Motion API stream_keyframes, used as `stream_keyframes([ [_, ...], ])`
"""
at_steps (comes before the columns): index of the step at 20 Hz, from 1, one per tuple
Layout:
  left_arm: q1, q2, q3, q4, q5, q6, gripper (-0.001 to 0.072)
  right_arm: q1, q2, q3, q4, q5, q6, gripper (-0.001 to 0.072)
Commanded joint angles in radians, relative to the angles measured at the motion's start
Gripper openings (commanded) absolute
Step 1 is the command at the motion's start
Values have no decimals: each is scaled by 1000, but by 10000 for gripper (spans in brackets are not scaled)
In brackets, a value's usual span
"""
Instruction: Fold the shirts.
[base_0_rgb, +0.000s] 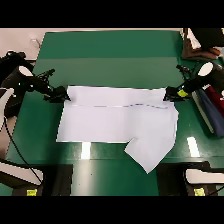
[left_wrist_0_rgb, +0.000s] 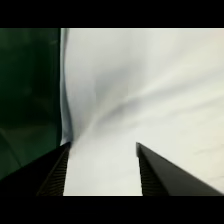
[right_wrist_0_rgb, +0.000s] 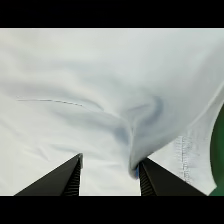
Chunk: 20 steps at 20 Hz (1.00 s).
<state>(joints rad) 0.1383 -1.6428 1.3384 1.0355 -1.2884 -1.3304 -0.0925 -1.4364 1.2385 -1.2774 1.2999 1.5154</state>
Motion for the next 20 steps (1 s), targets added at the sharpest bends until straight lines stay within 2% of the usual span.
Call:
stream_keyframes([
  [1,18,80,-28,103,-46,-18,493,-27,32,21,19,69,-8,408],
  [3,31,212,-117,223,-12,-44,494,-70,114,17,-6,84,-15,408],
  [5,56,348,-255,256,6,-53,494,-123,218,-11,-3,101,-17,412],
  [7,66,458,-407,246,7,-53,495,-155,301,-49,3,108,-17,522],
  [8,66,498,-480,238,16,-53,495,-162,340,-77,4,105,-17,522],
  [11,66,537,-647,135,69,-38,495,-166,410,-140,8,107,-18,521],
  [13,65,537,-725,44,103,11,494,-168,436,-177,53,107,-18,520],
  [18,65,537,-795,41,88,22,491,-170,441,-187,51,138,-18,519],
  [19,65,537,-793,41,87,22,428,-170,441,-187,40,147,-18,518],
  [20,65,539,-789,41,80,23,252,-170,441,-187,16,163,-18,518],
])
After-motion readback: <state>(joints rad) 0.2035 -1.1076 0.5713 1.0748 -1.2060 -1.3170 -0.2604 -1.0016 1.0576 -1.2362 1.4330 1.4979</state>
